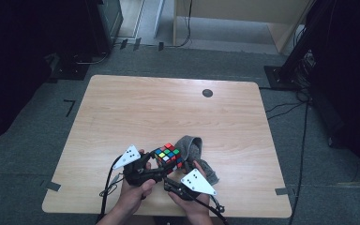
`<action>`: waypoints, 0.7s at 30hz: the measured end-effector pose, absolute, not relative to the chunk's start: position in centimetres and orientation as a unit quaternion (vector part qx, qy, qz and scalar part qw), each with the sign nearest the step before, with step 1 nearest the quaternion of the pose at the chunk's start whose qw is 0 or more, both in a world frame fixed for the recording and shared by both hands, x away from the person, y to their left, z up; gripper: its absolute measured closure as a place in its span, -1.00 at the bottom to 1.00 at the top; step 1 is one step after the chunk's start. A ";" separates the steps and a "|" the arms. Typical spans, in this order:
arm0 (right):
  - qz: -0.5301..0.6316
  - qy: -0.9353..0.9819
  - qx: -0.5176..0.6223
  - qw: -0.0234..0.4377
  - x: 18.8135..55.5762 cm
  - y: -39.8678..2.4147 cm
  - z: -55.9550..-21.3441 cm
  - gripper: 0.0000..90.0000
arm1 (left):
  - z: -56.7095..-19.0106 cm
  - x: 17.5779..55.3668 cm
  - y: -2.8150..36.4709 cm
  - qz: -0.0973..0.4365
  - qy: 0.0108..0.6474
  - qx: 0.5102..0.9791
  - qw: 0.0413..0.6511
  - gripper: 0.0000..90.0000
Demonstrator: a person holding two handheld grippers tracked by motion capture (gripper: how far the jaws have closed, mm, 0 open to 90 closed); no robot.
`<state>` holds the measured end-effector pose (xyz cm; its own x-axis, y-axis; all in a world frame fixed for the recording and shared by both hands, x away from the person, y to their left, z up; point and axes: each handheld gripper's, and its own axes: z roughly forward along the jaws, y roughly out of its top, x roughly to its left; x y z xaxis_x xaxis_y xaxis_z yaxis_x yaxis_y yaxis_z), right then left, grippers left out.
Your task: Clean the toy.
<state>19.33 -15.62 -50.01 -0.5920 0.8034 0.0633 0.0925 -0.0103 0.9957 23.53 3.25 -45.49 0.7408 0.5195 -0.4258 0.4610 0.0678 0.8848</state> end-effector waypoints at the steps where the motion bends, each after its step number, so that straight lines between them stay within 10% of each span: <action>1: 0.615 0.646 0.344 0.295 19.3 -15.7 -50.0 -0.24 | -45.4 23.5 3.3 0.021 0.356 0.683 0.637 -0.37; 14: 0.604 0.659 0.318 0.317 19.2 -16.4 -48.9 -0.23 | -45.2 23.7 3.6 -0.018 0.355 0.672 0.649 -0.27; 21: 0.593 0.668 0.338 0.298 20.1 -18.0 -48.8 -0.23 | -45.0 24.4 4.9 0.014 0.330 0.687 0.648 -0.68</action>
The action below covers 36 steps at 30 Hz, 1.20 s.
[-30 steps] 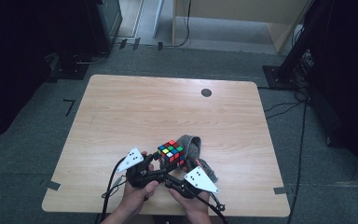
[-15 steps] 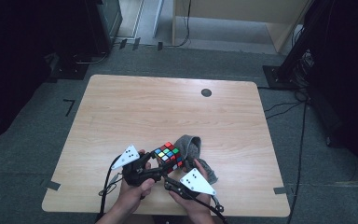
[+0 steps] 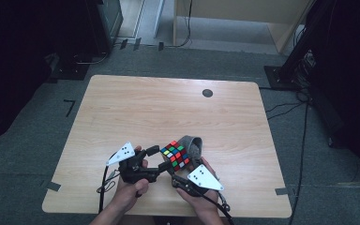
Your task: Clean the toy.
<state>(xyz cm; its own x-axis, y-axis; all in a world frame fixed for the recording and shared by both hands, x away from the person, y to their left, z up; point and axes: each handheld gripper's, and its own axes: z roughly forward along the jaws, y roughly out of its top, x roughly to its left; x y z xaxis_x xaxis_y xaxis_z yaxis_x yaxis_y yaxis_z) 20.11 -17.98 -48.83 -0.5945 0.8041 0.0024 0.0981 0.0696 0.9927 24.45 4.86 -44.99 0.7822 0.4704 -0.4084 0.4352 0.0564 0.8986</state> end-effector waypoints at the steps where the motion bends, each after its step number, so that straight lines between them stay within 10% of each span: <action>1: 0.588 0.672 0.340 0.295 20.3 -18.4 -48.7 -0.23 | -45.0 24.6 5.1 0.023 0.324 0.692 0.644 -0.69; 16: 0.554 0.707 0.393 0.197 21.4 -21.0 -46.6 -0.23 | -46.7 24.0 4.7 0.170 0.212 0.784 0.558 -0.68; 36: 0.523 0.728 0.397 0.198 21.6 -20.7 -47.2 -0.23 | -44.2 24.7 7.7 0.170 0.291 0.700 0.630 -0.57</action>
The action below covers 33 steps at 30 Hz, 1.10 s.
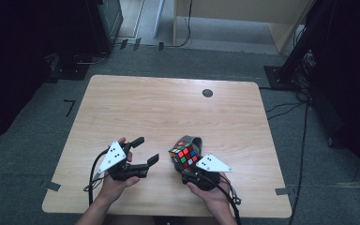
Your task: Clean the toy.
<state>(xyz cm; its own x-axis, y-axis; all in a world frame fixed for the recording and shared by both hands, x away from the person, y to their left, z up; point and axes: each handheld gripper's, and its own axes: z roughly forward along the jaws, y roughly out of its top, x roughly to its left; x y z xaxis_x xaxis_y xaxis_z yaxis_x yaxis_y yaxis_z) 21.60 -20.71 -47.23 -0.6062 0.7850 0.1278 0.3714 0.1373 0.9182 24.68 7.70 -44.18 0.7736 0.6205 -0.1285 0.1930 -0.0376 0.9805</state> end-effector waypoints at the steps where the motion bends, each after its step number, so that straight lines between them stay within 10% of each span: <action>1: 0.524 0.726 0.399 0.197 21.6 -20.8 -47.2 -0.23 | -44.0 24.8 7.9 0.169 0.295 0.696 0.633 -0.57; 16: 0.555 0.692 0.423 0.184 21.8 -22.6 -45.9 -0.23 | -45.4 24.9 7.5 0.214 0.260 0.740 0.583 -0.58; 33: 0.568 0.704 0.421 0.062 21.1 -20.5 -44.7 -0.23 | -47.7 22.4 3.0 0.293 0.145 0.796 0.510 -0.60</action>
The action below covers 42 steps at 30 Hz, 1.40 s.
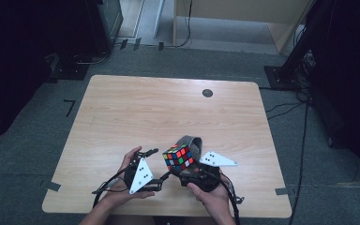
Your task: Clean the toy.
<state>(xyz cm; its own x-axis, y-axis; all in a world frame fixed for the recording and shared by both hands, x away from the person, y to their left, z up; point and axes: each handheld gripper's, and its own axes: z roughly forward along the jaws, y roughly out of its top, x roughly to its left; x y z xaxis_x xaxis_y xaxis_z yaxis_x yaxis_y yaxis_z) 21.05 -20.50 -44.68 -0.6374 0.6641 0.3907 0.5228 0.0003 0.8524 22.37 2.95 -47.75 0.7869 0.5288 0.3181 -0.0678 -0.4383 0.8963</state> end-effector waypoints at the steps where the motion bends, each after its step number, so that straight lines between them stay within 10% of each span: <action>1: 0.565 0.707 0.422 0.057 21.1 -20.4 -44.8 -0.23 | -47.7 22.3 2.9 0.296 0.142 0.795 0.510 -0.60; 19: 0.545 0.710 0.445 -0.034 22.1 -20.2 -45.8 -0.38 | -48.1 21.6 2.4 0.312 0.111 0.796 0.506 -0.25; 42: 0.431 0.717 0.523 0.162 24.3 -21.7 -49.8 -0.47 | -47.5 24.3 5.5 0.257 0.220 0.777 0.530 -0.24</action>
